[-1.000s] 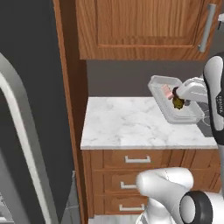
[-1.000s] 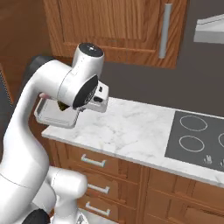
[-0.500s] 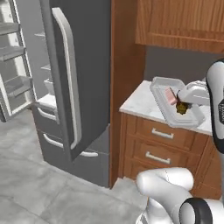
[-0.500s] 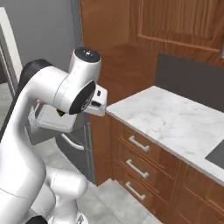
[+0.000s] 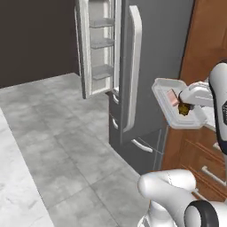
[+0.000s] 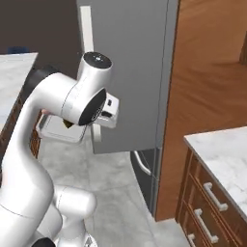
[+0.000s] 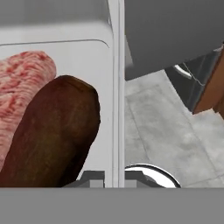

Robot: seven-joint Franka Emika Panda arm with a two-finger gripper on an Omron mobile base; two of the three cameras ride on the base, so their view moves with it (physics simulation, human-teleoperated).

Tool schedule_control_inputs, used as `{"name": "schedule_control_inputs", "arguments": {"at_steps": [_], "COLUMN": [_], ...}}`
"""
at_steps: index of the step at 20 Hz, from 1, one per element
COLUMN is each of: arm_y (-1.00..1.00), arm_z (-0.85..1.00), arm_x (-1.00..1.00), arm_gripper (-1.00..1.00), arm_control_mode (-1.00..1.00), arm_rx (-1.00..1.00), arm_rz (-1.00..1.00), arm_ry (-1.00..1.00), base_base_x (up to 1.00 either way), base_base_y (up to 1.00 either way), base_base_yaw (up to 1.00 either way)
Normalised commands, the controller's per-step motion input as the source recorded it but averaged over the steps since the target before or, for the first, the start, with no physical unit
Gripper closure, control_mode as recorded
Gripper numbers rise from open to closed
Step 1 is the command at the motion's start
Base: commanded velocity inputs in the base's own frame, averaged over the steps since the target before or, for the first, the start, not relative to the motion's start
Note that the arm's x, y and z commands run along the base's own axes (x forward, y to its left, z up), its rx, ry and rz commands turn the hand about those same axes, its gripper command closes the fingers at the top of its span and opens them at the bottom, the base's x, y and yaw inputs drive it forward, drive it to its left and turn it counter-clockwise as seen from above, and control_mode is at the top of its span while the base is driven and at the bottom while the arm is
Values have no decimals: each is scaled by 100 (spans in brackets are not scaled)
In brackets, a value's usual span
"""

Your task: Place the tupperware on the second highest shelf of the fridge. Make space for the tupperware among the existing items by rearranging them on the shelves if needed. Close the fridge door when finished.

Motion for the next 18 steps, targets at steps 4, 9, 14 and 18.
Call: {"name": "schedule_control_inputs", "arguments": {"at_steps": [4,9,14,18], "arm_y": [0,0,0,0], "arm_z": [0,0,0,0], "arm_x": [0,0,0,0], "arm_gripper": [100,100,100,100], "arm_control_mode": [100,100,100,100], "arm_rx": [0,0,0,0], "arm_rz": [0,0,0,0], "arm_ry": [0,0,0,0], "base_base_x": [41,62,59,73], "base_base_y": [55,78,29,0], "base_base_yaw": [60,47,17,-11]}}
